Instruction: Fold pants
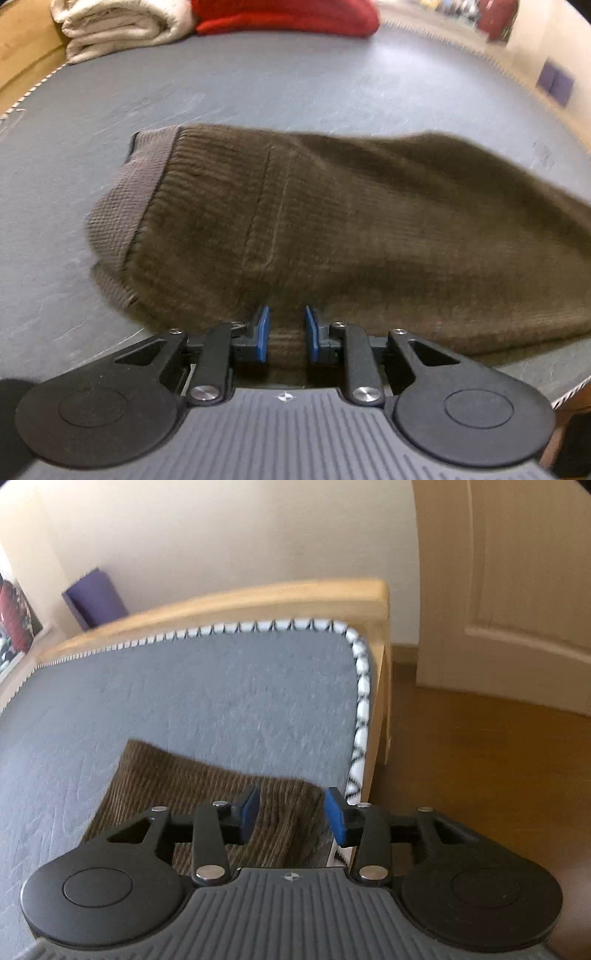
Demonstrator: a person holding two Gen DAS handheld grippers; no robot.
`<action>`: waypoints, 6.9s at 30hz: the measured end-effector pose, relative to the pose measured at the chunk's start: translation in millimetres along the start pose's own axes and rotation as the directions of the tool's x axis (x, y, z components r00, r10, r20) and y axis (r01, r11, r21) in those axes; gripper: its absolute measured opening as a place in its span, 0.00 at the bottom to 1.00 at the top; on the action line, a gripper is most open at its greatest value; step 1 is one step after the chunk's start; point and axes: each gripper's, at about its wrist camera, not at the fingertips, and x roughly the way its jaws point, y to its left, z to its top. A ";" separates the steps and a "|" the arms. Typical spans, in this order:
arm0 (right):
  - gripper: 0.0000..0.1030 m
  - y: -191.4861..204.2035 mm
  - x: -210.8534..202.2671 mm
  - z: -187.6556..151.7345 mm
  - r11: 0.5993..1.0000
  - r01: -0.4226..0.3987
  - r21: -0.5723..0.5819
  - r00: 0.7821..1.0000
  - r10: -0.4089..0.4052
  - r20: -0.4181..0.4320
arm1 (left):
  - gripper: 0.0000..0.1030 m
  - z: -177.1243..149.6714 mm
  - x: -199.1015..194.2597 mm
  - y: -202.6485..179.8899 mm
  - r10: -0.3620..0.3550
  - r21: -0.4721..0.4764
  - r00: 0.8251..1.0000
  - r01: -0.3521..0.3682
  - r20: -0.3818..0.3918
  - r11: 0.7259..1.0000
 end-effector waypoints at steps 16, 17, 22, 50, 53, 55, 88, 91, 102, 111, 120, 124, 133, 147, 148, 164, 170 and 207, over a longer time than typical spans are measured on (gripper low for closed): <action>0.51 -27.5 21.2 -7.2 0.980 0.016 0.198 0.990 0.012 -0.139 | 0.43 17.0 2.0 44.2 0.128 -0.206 0.988 -0.108 0.089 0.973; 0.52 -29.7 23.6 -7.0 0.974 0.004 0.225 0.989 0.029 -0.145 | 0.45 15.3 -2.0 37.9 0.129 -0.175 0.984 -0.107 0.120 0.979; 0.54 -33.9 39.2 -11.1 0.956 -0.046 0.288 0.977 0.103 -0.184 | 0.48 6.5 1.5 11.5 0.035 -0.083 0.989 -0.023 0.141 0.996; 0.18 191.3 -286.7 -327.1 0.044 -0.431 -0.902 0.657 0.700 -0.280 | 0.48 15.0 -4.6 48.1 -0.069 -0.221 0.980 0.110 0.184 0.969; 0.19 181.8 -274.1 -412.0 -0.201 -0.543 -0.816 0.675 0.474 -0.566 | 0.48 14.1 -5.6 51.6 -0.090 -0.230 0.980 0.130 0.175 0.964; 0.29 168.2 -276.7 -436.0 -0.262 -0.573 -0.776 0.671 0.394 -0.628 | 0.48 14.3 -7.2 52.2 -0.108 -0.232 0.978 0.148 0.177 0.961; 0.34 133.0 -289.4 -426.5 -0.509 -0.469 -0.722 0.543 0.479 -0.690 | 0.48 24.8 2.8 8.6 -0.451 -0.151 0.867 0.485 0.210 0.862; 0.47 130.2 -288.7 -430.6 -0.506 -0.439 -0.743 0.549 0.504 -0.667 | 0.49 43.9 15.3 -5.5 -0.517 -0.142 0.836 0.543 0.181 0.828; 0.11 131.5 -285.9 -427.8 -0.528 -0.384 -0.757 0.545 0.533 -0.648 | 0.54 85.5 104.7 -44.5 -0.583 -0.318 0.811 0.568 0.056 0.759; 0.13 137.2 -305.9 -374.9 -0.374 -0.540 -0.754 0.445 0.633 -0.633 | 0.18 148.1 40.9 -54.7 -0.634 -0.087 0.748 0.658 0.196 0.748; 0.32 146.8 -286.7 -337.3 -0.071 -0.686 -0.724 0.536 0.625 -0.568 | 0.50 144.8 65.6 -31.7 -0.387 -0.236 0.919 0.393 0.072 0.889; 0.45 144.5 -239.9 -287.5 0.383 -0.588 -0.712 0.766 0.545 -0.339 | 0.52 103.1 70.5 -27.4 -0.477 -0.343 0.878 0.456 0.027 0.821; 0.52 106.5 -158.8 -244.3 0.780 -0.463 -0.421 0.874 0.321 -0.365 | 0.18 41.8 64.5 -66.8 -0.488 -0.228 0.873 0.473 -0.010 0.851; 0.55 93.5 -134.2 -236.5 0.837 -0.486 -0.251 0.825 0.345 -0.448 | 0.35 29.2 25.1 -65.5 -0.352 -0.128 0.928 0.366 0.122 0.922; 0.56 92.3 -132.5 -235.9 0.839 -0.488 -0.241 0.821 0.347 -0.453 | 0.35 29.5 9.9 -72.8 -0.358 -0.069 0.916 0.375 0.182 0.925; 0.56 92.2 -128.0 -239.2 0.828 -0.502 -0.250 0.815 0.356 -0.458 | 0.31 -8.2 36.3 -121.8 -0.389 0.195 0.921 0.377 0.025 0.905; 0.53 94.0 -130.9 -242.3 0.818 -0.501 -0.281 0.825 0.355 -0.440 | 0.32 -5.5 17.8 -124.8 -0.412 0.206 0.905 0.386 0.107 0.899; 0.35 122.4 -367.1 -379.7 -0.254 -0.494 -0.832 0.392 0.789 -0.473 | 0.18 100.0 -31.9 -53.3 -0.497 0.096 0.867 0.491 0.049 0.866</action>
